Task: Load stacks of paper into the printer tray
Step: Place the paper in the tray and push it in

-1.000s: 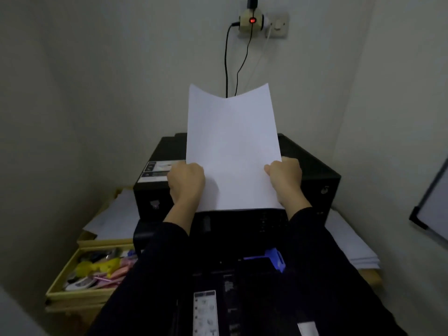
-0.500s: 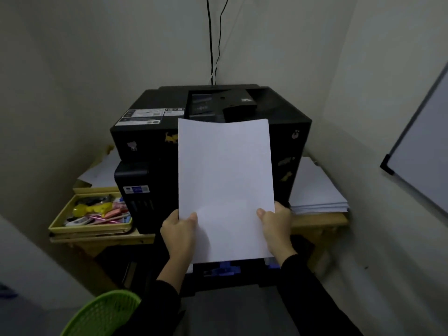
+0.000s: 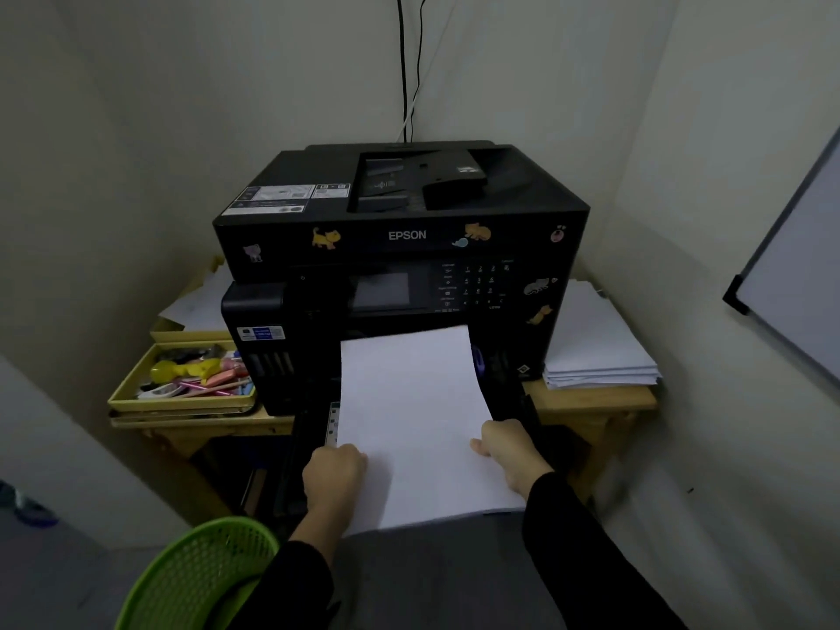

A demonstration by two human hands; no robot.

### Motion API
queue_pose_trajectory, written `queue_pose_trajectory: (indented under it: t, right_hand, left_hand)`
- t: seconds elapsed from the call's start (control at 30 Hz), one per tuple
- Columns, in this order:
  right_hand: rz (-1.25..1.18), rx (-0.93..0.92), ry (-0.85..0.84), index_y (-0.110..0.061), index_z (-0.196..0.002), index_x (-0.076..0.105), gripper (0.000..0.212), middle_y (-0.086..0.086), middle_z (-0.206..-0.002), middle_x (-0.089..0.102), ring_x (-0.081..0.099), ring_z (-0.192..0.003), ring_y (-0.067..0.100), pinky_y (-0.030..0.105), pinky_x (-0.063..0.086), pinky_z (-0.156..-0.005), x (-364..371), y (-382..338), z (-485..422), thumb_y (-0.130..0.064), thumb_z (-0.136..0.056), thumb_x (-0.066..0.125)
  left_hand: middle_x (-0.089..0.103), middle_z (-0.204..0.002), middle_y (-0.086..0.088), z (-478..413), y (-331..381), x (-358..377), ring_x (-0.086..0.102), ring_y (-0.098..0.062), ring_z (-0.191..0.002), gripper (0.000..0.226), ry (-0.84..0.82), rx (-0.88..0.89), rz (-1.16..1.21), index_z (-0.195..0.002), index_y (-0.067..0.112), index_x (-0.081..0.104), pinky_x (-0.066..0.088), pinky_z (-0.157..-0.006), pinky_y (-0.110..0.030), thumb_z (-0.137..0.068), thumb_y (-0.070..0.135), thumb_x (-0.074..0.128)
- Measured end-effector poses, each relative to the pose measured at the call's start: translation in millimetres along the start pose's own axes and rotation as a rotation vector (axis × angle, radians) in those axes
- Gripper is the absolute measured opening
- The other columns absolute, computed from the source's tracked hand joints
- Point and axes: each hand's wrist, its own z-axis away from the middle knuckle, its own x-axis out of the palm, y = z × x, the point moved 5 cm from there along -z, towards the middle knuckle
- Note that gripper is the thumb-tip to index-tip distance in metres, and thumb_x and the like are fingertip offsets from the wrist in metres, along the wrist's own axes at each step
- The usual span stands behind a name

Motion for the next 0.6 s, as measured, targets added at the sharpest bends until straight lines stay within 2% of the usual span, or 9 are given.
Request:
queue_pose_trajectory:
  t: [0.03,0.07,0.17,0.27,0.37,0.5,0.6]
  right_hand:
    - [0.026,0.017,-0.006,0.012,-0.115,0.054,0.026,0.015,-0.102,0.059,0.056,-0.101,0.032,0.03,0.038,-0.079,1,0,0,0.001,-0.092,0.046]
    - [0.039,0.029,-0.013,0.009,-0.107,0.055,0.02,0.013,-0.105,0.057,0.055,-0.102,0.031,0.029,0.035,-0.078,1,-1,0,0.002,-0.092,0.045]
    - [0.048,0.064,-0.044,0.005,-0.086,0.05,0.009,0.007,-0.087,0.051,0.046,-0.077,0.02,0.027,0.031,-0.078,3,-2,-1,0.001,-0.093,0.044]
    - [0.068,0.073,-0.045,0.003,-0.094,0.045,0.004,0.002,-0.069,0.043,0.037,-0.063,0.013,0.028,0.031,-0.08,1,0,-1,0.0,-0.094,0.043]
    - [0.051,0.064,-0.039,0.003,-0.087,0.047,0.006,0.003,-0.07,0.045,0.038,-0.06,0.013,0.028,0.034,-0.077,-2,3,-2,0.002,-0.092,0.045]
    - [-0.001,0.047,-0.03,-0.004,-0.064,0.046,0.027,0.005,-0.07,0.047,0.041,-0.059,0.015,0.026,0.034,-0.053,0,4,-4,0.002,-0.09,0.048]
    - [-0.017,0.044,-0.009,0.0,-0.074,0.049,0.016,0.005,-0.069,0.046,0.042,-0.06,0.016,0.027,0.038,-0.066,1,3,-7,0.001,-0.09,0.049]
  left_hand:
    - [0.061,-0.111,-0.021,-2,-1,0,0.059,-0.036,-0.103,0.031,0.0,0.003,-0.039,-0.113,-0.005,0.061,0.039,-0.07,-0.03,-0.094,0.017,0.049]
    - [0.06,-0.11,-0.02,-6,-1,1,0.058,-0.035,-0.101,0.031,-0.036,-0.008,-0.073,-0.112,-0.006,0.06,0.036,-0.07,-0.029,-0.094,0.016,0.049]
    - [0.059,-0.12,-0.021,-7,4,1,0.057,-0.036,-0.111,0.031,-0.068,0.054,-0.192,-0.114,-0.006,0.06,0.042,-0.075,-0.032,-0.095,0.015,0.046]
    - [0.057,-0.127,-0.021,-13,8,3,0.055,-0.035,-0.117,0.033,-0.117,0.09,-0.295,-0.119,-0.002,0.058,0.046,-0.091,-0.033,-0.096,0.017,0.044]
    - [0.055,-0.13,-0.017,-16,11,2,0.053,-0.031,-0.119,0.034,-0.131,0.069,-0.281,-0.122,0.002,0.057,0.046,-0.093,-0.031,-0.098,0.021,0.041]
    - [0.055,-0.129,-0.018,-16,15,4,0.053,-0.031,-0.119,0.037,-0.135,0.138,-0.386,-0.123,0.0,0.057,0.046,-0.094,-0.032,-0.099,0.023,0.041]
    - [0.053,-0.127,-0.019,-20,12,6,0.054,-0.031,-0.108,0.037,-0.147,0.064,-0.281,-0.121,-0.005,0.056,0.044,-0.083,-0.031,-0.098,0.022,0.045]
